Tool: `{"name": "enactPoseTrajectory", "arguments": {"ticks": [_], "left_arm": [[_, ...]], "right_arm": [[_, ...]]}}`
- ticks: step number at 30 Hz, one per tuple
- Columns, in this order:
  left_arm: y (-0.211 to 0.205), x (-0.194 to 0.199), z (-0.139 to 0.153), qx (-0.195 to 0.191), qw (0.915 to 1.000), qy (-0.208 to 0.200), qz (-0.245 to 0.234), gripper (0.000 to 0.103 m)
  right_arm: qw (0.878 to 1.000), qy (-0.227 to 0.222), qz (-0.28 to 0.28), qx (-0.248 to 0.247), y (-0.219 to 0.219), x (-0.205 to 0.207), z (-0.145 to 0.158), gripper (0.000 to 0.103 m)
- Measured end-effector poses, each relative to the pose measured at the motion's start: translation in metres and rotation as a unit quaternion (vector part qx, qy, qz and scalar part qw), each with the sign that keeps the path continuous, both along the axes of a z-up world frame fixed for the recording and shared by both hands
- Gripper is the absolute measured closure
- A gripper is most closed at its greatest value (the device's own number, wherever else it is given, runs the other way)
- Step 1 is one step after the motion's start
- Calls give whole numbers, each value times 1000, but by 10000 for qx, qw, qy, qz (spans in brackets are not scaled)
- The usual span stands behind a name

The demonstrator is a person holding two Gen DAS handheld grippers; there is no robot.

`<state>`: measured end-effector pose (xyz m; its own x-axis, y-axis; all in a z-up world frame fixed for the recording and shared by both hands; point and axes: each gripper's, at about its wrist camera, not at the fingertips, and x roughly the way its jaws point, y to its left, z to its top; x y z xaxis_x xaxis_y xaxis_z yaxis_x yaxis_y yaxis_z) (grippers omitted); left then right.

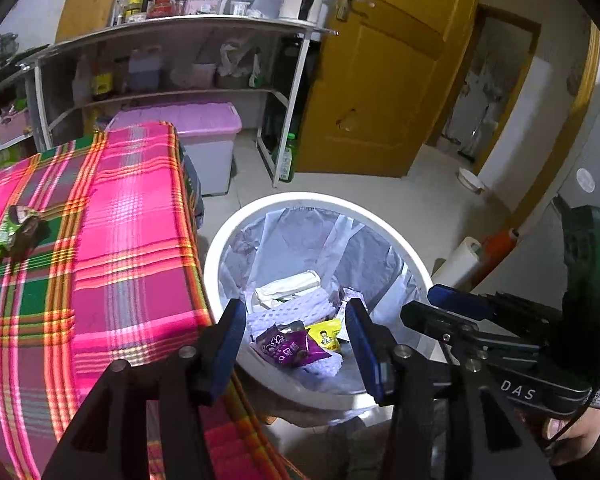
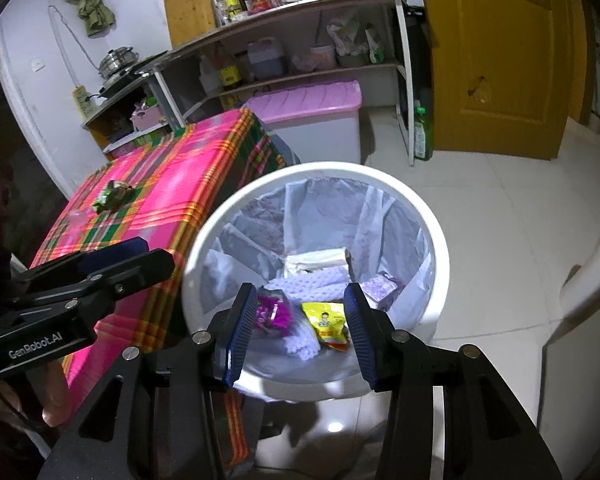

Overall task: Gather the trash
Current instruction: 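Move both tools back from the bin to the table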

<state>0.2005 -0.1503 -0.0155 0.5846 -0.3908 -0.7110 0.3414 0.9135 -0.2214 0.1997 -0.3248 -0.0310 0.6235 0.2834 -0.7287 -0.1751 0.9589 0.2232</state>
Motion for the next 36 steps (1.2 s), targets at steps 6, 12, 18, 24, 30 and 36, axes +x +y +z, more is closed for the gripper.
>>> {"name": "enactPoseTrajectory", "arguments": {"ticks": [6, 12, 18, 24, 30, 36], "left_arm": [[12, -19, 16, -87, 9998, -177, 94, 51], [25, -40, 29, -77, 9990, -383, 198, 51], [40, -57, 38, -74, 9980, -513, 349, 51], [56, -70, 42, -94, 9967, -599, 544, 51], [70, -80, 45, -92, 9949, -697, 719, 51], [84, -91, 46, -139, 9934, -769, 838, 51]], "right_arm": [[9997, -215, 121, -30, 13, -17, 18, 57], [9989, -373, 263, -52, 26, -33, 32, 57], [9979, -496, 417, -90, 39, -45, 41, 57], [9967, -558, 574, -112, 50, -50, 45, 57], [9954, -598, 745, -71, 60, -54, 46, 57], [9936, -628, 936, -30, 72, -56, 45, 57]]}}
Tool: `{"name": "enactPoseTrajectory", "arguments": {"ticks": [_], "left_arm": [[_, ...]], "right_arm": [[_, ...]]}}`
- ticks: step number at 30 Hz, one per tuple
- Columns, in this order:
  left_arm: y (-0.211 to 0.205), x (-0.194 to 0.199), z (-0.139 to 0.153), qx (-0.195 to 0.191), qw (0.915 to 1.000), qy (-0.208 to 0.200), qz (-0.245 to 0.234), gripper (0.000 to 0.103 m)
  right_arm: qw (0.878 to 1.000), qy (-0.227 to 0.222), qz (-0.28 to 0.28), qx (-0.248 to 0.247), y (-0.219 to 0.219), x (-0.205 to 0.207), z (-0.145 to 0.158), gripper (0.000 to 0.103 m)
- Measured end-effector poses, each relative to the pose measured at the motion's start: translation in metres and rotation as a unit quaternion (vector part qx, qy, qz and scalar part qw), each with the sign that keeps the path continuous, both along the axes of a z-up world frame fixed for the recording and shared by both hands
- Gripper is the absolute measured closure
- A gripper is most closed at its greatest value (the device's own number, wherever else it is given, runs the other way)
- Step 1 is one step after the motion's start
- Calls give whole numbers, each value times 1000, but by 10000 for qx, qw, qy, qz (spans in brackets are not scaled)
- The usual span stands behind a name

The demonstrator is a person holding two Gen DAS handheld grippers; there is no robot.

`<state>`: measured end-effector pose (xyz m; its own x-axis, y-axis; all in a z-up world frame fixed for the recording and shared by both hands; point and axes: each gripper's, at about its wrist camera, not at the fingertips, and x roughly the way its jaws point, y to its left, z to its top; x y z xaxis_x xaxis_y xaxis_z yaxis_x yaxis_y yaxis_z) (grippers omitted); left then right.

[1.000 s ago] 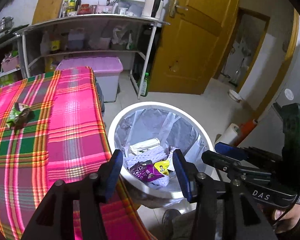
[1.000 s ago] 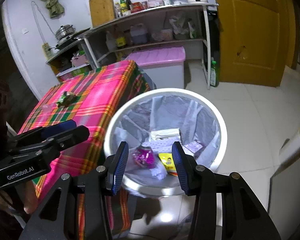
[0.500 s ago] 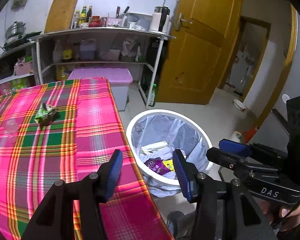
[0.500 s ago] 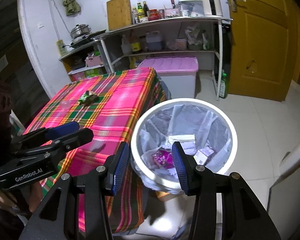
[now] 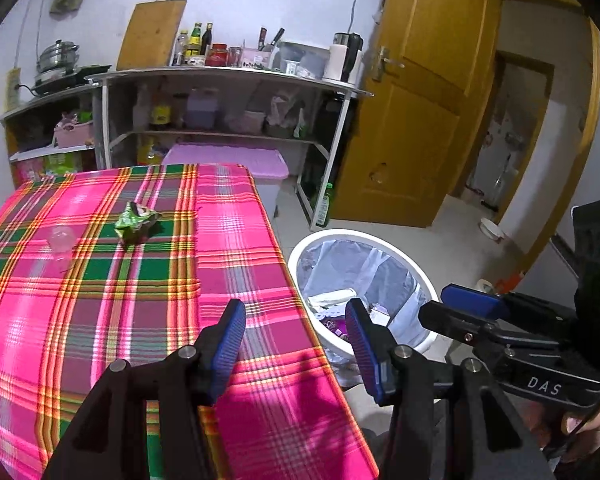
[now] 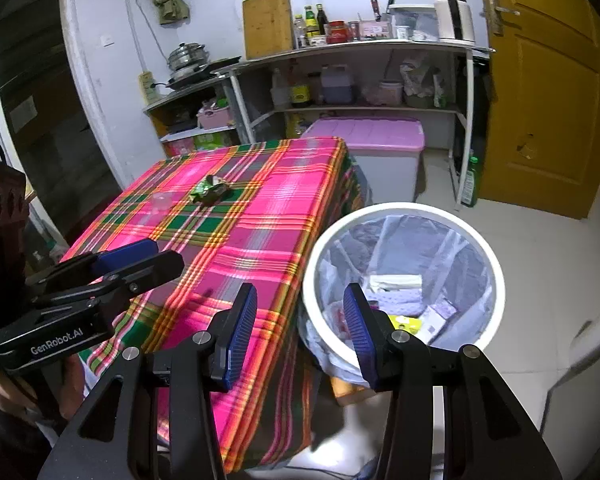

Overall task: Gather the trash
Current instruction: 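Move both tools back from the bin to the table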

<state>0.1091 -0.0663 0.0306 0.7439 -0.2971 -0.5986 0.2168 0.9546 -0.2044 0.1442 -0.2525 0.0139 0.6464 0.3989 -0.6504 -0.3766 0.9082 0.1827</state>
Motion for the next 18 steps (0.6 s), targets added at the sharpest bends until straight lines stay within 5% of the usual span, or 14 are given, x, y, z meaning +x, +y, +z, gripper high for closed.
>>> {"name": "enactPoseTrajectory", "arguments": {"ticks": [18], "left_arm": [[69, 1, -7, 134, 9973, 58, 713, 51]], "right_arm": [[9976, -8, 691, 42, 52, 30, 2, 55]]}}
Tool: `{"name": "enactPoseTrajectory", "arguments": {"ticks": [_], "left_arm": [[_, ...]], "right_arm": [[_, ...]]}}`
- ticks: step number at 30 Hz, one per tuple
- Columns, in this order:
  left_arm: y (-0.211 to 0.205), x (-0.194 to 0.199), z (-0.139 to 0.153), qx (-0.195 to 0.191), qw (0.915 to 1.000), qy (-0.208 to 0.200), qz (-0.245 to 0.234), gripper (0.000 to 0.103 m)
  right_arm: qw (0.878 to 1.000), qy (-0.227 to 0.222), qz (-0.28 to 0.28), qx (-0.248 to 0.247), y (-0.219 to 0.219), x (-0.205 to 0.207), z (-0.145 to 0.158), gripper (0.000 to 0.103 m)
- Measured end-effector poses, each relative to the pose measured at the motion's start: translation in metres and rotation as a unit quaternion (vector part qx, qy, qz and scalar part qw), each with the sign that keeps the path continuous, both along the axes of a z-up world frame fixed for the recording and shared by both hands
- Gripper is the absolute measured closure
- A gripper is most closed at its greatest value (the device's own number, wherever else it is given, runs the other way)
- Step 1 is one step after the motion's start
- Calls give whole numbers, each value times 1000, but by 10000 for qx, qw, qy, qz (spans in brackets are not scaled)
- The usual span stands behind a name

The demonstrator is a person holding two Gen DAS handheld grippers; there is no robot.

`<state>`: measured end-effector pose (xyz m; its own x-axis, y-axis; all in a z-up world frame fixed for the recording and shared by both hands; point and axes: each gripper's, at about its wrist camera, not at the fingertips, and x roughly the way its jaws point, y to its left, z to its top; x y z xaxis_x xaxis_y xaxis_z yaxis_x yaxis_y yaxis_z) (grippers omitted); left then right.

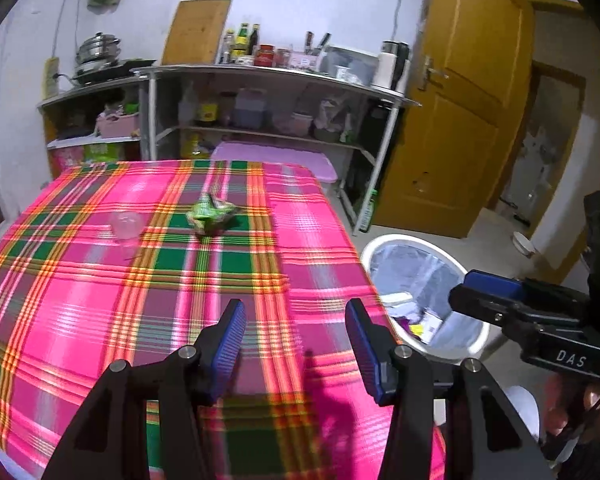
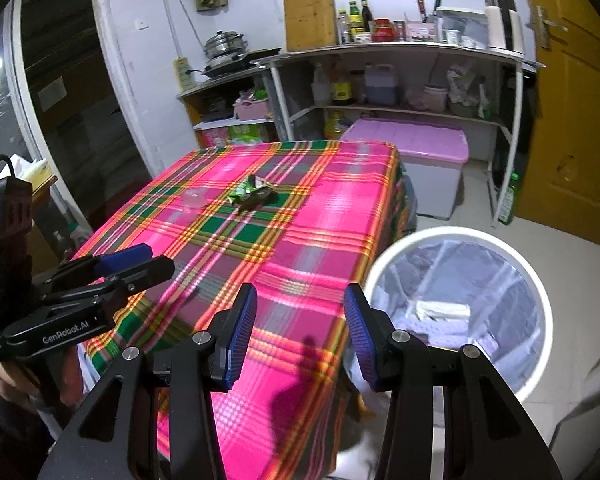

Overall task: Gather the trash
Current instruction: 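Move both tools back from the bin to the table, then grasp the clear plastic cup with the left gripper while the right grasps the green wrapper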

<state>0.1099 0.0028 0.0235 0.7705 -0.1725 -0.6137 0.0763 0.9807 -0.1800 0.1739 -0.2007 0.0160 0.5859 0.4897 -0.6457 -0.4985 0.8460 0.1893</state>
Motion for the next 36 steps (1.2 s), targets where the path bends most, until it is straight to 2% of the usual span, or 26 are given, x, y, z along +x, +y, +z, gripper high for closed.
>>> {"name": "enactPoseTrajectory", "arguments": {"ticks": [1, 3, 19, 26, 36], "left_arm": [[6, 1, 0, -1, 10000, 6, 66, 51], [16, 3, 0, -3, 9999, 15, 169, 51], [104, 37, -16, -134, 9930, 289, 1134, 51], [123, 65, -21, -83, 9913, 333, 1271, 51], [142, 118, -45, 50, 9883, 595, 1407, 51]], "right_arm": [[10000, 7, 24, 9, 3, 3, 0, 49], [10000, 6, 89, 16, 9, 9, 1, 46], [9990, 87, 434, -51, 56, 54, 0, 46], [9986, 107, 520, -38, 76, 79, -2, 46], [9978, 256, 613, -88, 102, 114, -15, 44]]}}
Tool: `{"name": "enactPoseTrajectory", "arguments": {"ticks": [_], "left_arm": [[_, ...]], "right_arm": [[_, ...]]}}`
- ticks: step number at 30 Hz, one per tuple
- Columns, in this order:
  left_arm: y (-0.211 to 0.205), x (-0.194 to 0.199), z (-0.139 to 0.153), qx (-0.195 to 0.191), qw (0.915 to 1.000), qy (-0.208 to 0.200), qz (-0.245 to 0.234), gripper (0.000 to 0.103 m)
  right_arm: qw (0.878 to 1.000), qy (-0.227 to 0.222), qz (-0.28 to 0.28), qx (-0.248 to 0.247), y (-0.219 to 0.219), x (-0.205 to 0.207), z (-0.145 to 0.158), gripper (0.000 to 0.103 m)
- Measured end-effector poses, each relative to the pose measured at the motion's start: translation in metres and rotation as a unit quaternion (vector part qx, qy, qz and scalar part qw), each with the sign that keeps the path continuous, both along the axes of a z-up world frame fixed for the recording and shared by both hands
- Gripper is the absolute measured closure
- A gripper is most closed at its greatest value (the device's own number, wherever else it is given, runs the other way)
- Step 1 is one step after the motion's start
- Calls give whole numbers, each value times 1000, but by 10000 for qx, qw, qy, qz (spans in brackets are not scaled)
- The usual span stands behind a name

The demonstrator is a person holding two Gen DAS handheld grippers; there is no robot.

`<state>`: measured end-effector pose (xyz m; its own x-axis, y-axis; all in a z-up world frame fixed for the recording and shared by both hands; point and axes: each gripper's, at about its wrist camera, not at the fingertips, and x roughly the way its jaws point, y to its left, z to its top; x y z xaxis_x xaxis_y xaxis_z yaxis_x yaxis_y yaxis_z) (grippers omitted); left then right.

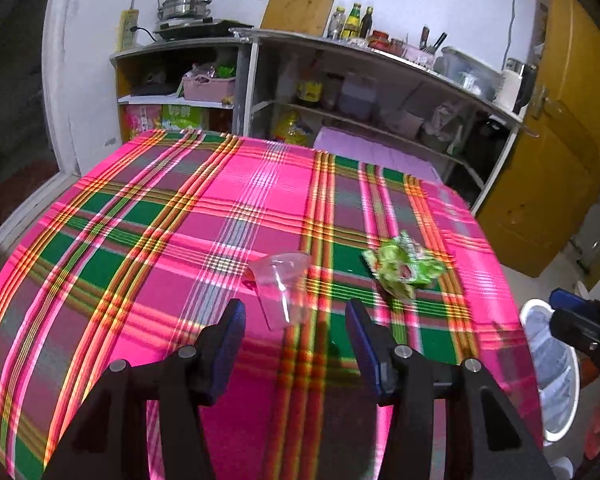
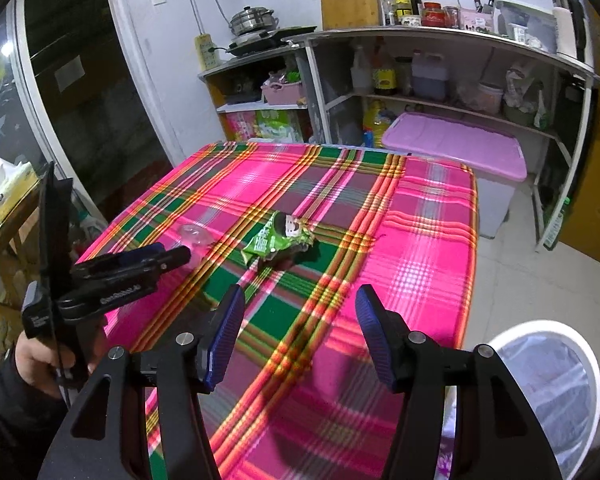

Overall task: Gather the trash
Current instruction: 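Grasp the clear plastic cup with the left gripper while the right grasps the green wrapper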

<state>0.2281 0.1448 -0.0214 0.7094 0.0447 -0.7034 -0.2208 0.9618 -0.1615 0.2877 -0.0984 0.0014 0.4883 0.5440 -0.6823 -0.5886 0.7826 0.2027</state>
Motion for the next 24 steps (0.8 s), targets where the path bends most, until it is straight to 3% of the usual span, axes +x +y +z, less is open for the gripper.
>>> {"name": "enactPoseTrajectory", "arguments": {"ticks": [5, 9, 12, 24], "left_arm": [[2, 21, -10, 46, 9999, 111, -33, 52], [3, 34, -21, 80, 9995, 300, -50, 68], [4, 38, -27, -7, 9991, 423, -94, 74], [3, 18, -23, -282, 9991, 146, -275, 74]], "right_arm": [[9999, 22, 76, -68, 15, 15, -5, 43], [9998, 64, 146, -108, 30, 28, -9, 43], [9997, 130, 176, -106, 39, 37, -12, 43], [9982, 549, 200, -125, 78, 77, -35, 43]]}}
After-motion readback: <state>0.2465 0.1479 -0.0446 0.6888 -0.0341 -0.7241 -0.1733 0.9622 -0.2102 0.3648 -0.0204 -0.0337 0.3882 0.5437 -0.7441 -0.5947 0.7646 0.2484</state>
